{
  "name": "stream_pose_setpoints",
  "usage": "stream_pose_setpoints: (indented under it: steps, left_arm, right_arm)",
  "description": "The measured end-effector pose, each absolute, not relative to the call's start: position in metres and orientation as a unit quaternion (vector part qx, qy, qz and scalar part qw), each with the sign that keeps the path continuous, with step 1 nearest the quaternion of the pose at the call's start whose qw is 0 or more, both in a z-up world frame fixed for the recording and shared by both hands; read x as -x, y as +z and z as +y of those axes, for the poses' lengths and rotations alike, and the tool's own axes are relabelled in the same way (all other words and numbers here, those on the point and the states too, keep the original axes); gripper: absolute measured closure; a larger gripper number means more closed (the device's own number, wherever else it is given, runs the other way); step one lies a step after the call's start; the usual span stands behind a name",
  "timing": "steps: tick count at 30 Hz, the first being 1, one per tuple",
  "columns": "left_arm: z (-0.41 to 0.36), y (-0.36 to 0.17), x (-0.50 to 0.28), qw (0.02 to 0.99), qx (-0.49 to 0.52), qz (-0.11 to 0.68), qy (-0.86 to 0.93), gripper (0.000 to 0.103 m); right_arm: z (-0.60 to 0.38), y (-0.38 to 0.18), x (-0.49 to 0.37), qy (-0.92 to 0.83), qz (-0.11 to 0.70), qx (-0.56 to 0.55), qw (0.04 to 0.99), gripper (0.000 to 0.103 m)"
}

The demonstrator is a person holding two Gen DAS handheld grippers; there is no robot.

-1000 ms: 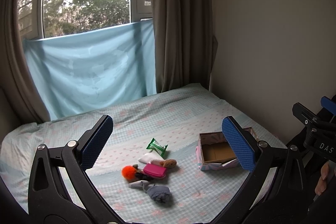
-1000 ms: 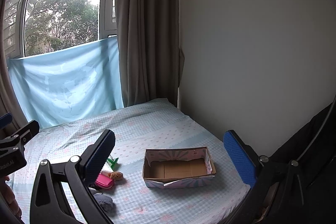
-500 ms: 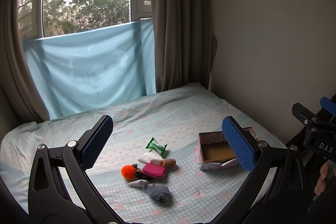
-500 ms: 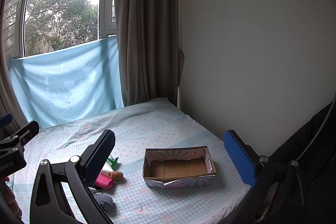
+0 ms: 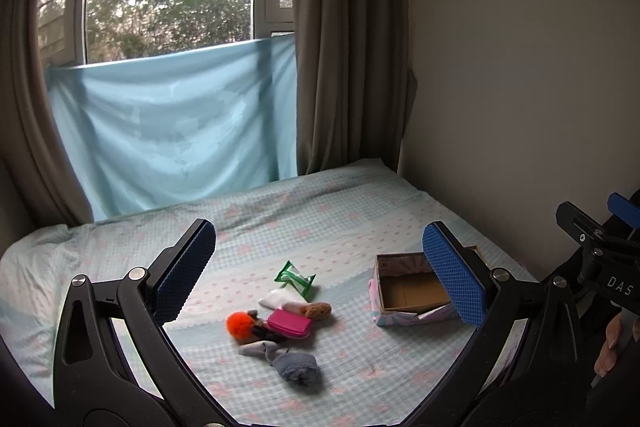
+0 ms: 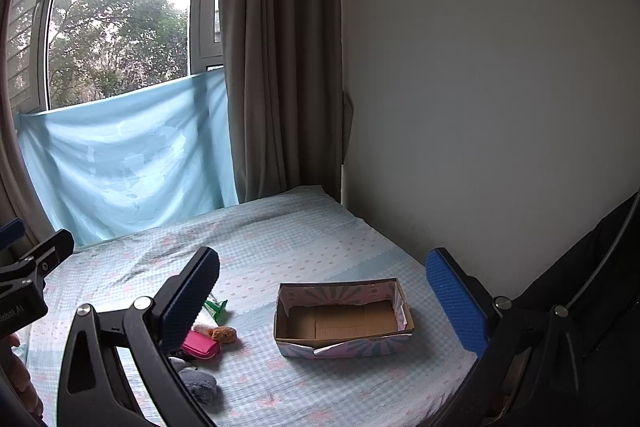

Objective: Organize soft objects

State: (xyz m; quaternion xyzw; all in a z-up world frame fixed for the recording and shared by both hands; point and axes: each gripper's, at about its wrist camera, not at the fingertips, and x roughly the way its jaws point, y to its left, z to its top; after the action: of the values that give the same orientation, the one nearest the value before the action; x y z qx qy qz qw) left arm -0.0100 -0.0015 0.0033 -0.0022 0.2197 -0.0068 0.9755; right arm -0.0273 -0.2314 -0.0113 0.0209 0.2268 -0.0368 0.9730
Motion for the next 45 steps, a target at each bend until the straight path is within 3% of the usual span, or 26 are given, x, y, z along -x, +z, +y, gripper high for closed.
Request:
stream_pose_setpoints:
  steps: [8,15,27,39,45]
  left_arm:
    - [0.016,0.005,0.002,0.973,0.020,0.228,0.033,0.000]
    - [0.060,-0.025,-0.007,0.963,0.041,0.257,0.068,0.000]
    - [0.142,-0.144,-0.033,0.926,0.056,0.373,0.015,0.000]
    - [0.186,-0.275,-0.093,0.886,0.069,0.451,-0.081,0.001]
    - [0.192,-0.345,-0.133,0.867,0.060,0.486,-0.093,0.011]
  right_arm:
    - [-0.235,-0.007,0.017,-0.017,0.234,-0.013,0.972,0.000]
    - [-0.218,-0.031,0.008,0.031,0.244,-0.016,0.969,0.000]
    - [-0.138,-0.120,0.000,0.054,0.317,-0.069,0.944,0.000]
    - [-0.049,-0.248,-0.013,0.048,0.401,-0.073,0.912,0.000]
    - [-0.015,-0.321,-0.031,0.057,0.440,-0.051,0.895,0.000]
